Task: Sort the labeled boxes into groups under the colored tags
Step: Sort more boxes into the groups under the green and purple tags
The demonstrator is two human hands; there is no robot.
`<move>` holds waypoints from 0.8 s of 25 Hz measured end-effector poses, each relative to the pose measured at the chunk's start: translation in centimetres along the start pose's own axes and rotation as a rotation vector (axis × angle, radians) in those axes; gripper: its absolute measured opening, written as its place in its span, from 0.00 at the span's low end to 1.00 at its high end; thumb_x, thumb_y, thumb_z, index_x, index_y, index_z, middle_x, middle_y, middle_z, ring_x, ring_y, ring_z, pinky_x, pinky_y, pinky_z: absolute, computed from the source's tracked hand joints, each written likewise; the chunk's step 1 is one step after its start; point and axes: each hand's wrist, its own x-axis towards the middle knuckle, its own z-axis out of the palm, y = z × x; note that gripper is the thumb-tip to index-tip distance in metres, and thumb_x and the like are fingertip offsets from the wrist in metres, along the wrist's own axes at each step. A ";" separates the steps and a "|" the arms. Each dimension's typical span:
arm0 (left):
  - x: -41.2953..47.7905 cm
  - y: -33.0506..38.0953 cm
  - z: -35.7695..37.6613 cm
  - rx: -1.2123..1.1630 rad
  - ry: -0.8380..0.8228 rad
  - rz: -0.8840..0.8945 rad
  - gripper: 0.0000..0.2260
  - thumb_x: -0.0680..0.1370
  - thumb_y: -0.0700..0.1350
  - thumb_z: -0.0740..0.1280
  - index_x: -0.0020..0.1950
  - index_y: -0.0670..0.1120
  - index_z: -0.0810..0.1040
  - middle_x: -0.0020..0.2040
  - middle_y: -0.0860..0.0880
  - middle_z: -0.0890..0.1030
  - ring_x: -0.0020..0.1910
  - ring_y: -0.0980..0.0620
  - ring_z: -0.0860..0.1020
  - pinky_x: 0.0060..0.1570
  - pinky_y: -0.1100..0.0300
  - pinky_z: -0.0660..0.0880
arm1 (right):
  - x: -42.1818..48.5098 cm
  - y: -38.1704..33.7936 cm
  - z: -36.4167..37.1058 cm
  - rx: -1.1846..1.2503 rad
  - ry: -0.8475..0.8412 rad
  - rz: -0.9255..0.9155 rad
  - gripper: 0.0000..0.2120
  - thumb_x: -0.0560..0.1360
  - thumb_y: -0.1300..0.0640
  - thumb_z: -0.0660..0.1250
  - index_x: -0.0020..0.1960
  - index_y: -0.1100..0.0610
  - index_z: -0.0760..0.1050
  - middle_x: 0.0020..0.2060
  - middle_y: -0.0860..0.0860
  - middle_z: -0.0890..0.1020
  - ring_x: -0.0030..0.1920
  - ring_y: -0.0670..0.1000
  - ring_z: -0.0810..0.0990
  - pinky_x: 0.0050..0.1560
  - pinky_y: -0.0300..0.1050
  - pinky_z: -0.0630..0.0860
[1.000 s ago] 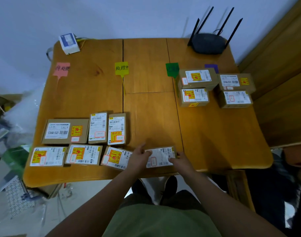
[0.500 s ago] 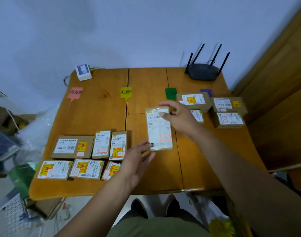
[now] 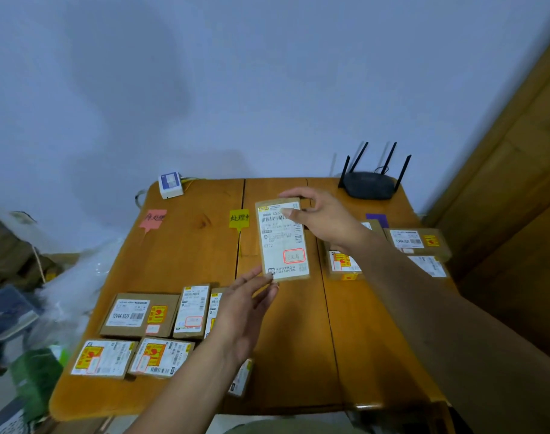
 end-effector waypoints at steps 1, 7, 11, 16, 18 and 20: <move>0.1 0.0 0.1 -0.003 0.000 -0.001 0.17 0.77 0.35 0.71 0.66 0.39 0.77 0.50 0.42 0.89 0.48 0.48 0.86 0.52 0.60 0.84 | 0.2 0.1 -0.2 -0.010 0.004 -0.002 0.14 0.80 0.58 0.71 0.65 0.49 0.79 0.53 0.47 0.87 0.50 0.46 0.88 0.47 0.42 0.85; 1.1 -1.1 0.6 -0.037 0.030 -0.126 0.18 0.77 0.38 0.73 0.66 0.36 0.78 0.53 0.39 0.87 0.57 0.40 0.85 0.54 0.52 0.83 | 0.2 3.1 -1.1 -0.011 0.121 0.077 0.10 0.79 0.57 0.72 0.57 0.44 0.80 0.55 0.46 0.84 0.49 0.45 0.87 0.42 0.39 0.83; 2.0 -2.1 0.9 0.150 0.030 -0.126 0.16 0.76 0.43 0.76 0.63 0.45 0.80 0.52 0.43 0.89 0.55 0.46 0.85 0.53 0.55 0.83 | -0.6 7.3 -1.3 0.044 0.259 0.295 0.09 0.80 0.57 0.70 0.60 0.50 0.76 0.56 0.48 0.83 0.51 0.48 0.85 0.40 0.45 0.85; 3.8 -2.3 2.0 0.285 0.018 -0.042 0.14 0.77 0.42 0.74 0.62 0.47 0.79 0.51 0.45 0.89 0.56 0.47 0.84 0.59 0.51 0.78 | -1.8 10.2 -2.4 0.042 0.340 0.384 0.12 0.79 0.55 0.71 0.60 0.53 0.75 0.55 0.51 0.83 0.51 0.46 0.85 0.41 0.38 0.82; 4.9 -2.5 2.7 0.335 0.016 0.001 0.14 0.78 0.42 0.73 0.63 0.46 0.80 0.52 0.44 0.89 0.57 0.47 0.84 0.63 0.49 0.77 | -2.7 11.0 -2.9 0.024 0.382 0.383 0.12 0.79 0.54 0.72 0.61 0.51 0.76 0.53 0.48 0.83 0.46 0.41 0.84 0.32 0.28 0.76; 6.2 -2.9 3.7 0.394 -0.002 0.044 0.15 0.79 0.42 0.72 0.66 0.45 0.79 0.54 0.45 0.88 0.58 0.49 0.84 0.67 0.49 0.75 | -3.6 11.9 -3.6 0.016 0.426 0.405 0.11 0.79 0.53 0.72 0.60 0.47 0.77 0.50 0.45 0.83 0.42 0.38 0.84 0.31 0.28 0.76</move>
